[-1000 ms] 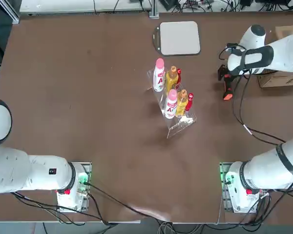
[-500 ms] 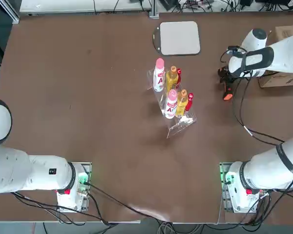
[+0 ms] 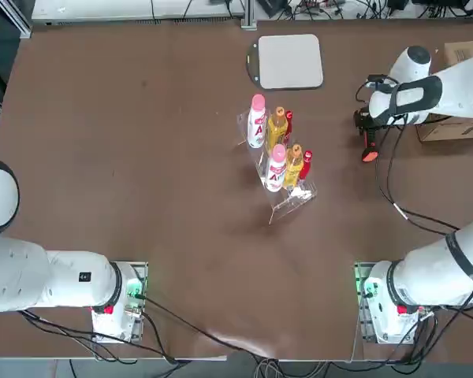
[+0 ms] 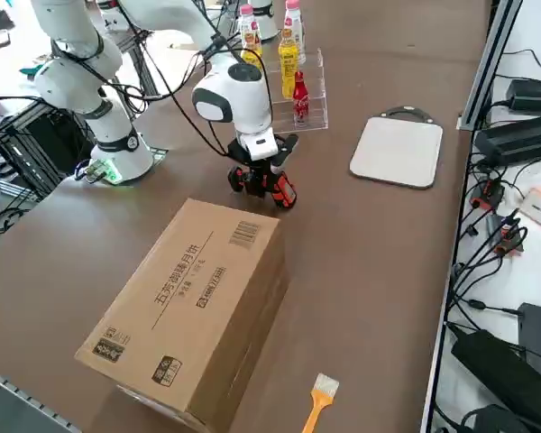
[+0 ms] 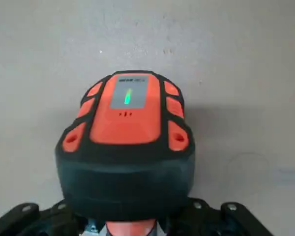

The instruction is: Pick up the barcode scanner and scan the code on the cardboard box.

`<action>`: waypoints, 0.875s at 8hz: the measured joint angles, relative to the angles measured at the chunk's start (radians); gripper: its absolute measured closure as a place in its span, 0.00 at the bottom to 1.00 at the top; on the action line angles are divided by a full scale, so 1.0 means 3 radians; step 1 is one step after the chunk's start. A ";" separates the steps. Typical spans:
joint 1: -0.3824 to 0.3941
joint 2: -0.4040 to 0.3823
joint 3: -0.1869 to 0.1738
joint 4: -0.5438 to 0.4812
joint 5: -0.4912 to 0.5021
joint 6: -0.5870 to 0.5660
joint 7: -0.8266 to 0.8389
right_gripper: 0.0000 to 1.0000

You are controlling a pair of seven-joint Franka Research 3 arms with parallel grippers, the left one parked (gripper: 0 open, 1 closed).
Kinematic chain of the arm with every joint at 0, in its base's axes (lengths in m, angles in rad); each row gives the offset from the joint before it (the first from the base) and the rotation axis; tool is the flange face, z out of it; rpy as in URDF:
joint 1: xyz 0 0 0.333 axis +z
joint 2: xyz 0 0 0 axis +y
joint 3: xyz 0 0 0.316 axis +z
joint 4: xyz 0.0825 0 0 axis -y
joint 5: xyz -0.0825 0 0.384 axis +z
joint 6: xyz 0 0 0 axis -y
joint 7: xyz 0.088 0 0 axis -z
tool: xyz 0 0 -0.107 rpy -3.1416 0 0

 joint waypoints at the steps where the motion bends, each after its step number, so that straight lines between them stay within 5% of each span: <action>1: 0.0000 -0.0001 0.0000 0.0003 0.0000 -0.0001 -0.0005 0.61; 3: 0.0000 -0.0061 0.0007 0.0055 0.0000 -0.0088 -0.0008 0.61; 7: -0.0058 -0.0676 -0.0005 0.0802 0.0000 -0.1550 -0.0009 0.61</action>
